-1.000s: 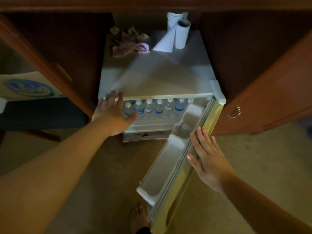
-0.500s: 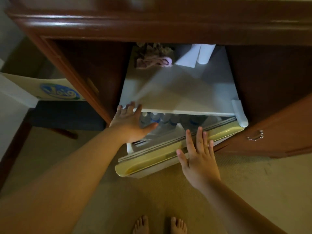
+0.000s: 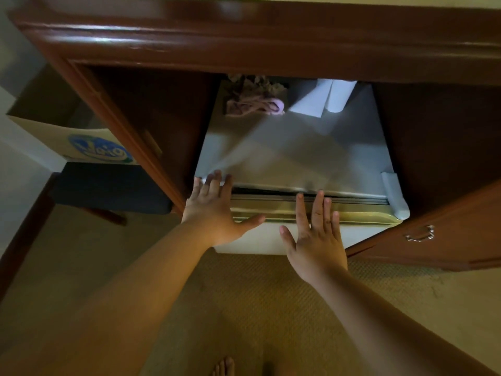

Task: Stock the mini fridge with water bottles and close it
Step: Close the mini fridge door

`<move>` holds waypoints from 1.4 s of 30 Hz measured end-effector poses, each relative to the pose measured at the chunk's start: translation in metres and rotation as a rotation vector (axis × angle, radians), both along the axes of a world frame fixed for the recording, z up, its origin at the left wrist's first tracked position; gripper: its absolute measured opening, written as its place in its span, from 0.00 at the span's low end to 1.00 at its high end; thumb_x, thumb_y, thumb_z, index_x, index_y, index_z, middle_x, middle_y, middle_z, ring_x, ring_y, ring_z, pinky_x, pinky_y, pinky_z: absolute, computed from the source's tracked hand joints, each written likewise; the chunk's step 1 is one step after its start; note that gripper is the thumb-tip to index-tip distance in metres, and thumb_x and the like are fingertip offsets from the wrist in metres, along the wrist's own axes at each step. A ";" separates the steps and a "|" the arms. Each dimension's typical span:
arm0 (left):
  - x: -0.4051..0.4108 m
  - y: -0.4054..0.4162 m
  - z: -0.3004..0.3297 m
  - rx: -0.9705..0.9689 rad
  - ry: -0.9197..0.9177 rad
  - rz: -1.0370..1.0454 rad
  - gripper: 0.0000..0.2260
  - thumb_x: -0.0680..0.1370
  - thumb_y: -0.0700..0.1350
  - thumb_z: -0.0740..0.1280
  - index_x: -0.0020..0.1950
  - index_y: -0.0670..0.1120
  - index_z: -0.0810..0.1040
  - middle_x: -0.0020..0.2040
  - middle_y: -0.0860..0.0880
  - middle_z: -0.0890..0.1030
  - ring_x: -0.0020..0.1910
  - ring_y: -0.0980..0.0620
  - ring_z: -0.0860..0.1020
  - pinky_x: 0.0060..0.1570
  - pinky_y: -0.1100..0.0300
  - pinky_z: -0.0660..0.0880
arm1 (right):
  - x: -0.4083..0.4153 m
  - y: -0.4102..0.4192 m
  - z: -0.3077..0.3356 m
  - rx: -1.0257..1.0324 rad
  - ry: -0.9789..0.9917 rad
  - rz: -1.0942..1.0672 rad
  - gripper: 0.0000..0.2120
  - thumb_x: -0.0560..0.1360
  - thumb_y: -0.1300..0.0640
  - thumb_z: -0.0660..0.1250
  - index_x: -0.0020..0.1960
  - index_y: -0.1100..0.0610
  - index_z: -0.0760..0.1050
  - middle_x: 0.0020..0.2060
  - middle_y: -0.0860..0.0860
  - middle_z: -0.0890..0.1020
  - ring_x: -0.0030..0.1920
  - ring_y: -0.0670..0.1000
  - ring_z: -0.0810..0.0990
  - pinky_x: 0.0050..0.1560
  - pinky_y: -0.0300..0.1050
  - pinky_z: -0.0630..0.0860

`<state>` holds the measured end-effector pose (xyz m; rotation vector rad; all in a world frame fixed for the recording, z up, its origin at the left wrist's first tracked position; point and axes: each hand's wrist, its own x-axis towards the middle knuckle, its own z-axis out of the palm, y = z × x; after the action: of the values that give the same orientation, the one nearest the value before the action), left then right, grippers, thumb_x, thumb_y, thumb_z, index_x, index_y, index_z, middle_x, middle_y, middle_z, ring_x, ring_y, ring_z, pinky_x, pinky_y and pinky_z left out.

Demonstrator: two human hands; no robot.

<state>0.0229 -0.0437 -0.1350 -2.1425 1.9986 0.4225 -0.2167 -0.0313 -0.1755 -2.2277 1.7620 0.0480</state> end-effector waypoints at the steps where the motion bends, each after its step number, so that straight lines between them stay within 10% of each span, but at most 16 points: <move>1: -0.001 0.001 0.000 -0.004 -0.001 0.012 0.59 0.64 0.86 0.42 0.84 0.48 0.37 0.84 0.45 0.37 0.81 0.40 0.35 0.80 0.40 0.40 | 0.000 -0.004 -0.001 -0.004 0.008 0.001 0.37 0.82 0.32 0.38 0.78 0.47 0.22 0.76 0.56 0.22 0.78 0.56 0.23 0.79 0.55 0.30; 42: -0.004 0.006 -0.027 -0.017 -0.132 -0.032 0.62 0.65 0.85 0.44 0.80 0.41 0.29 0.79 0.37 0.27 0.79 0.39 0.28 0.79 0.41 0.38 | 0.005 -0.019 0.015 0.176 0.074 0.019 0.58 0.76 0.33 0.65 0.74 0.47 0.16 0.73 0.58 0.18 0.76 0.60 0.22 0.79 0.58 0.34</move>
<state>0.0185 -0.0379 -0.1621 -2.0869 1.9682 0.2530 -0.2121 -0.0505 -0.1602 -2.1420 1.7017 0.2815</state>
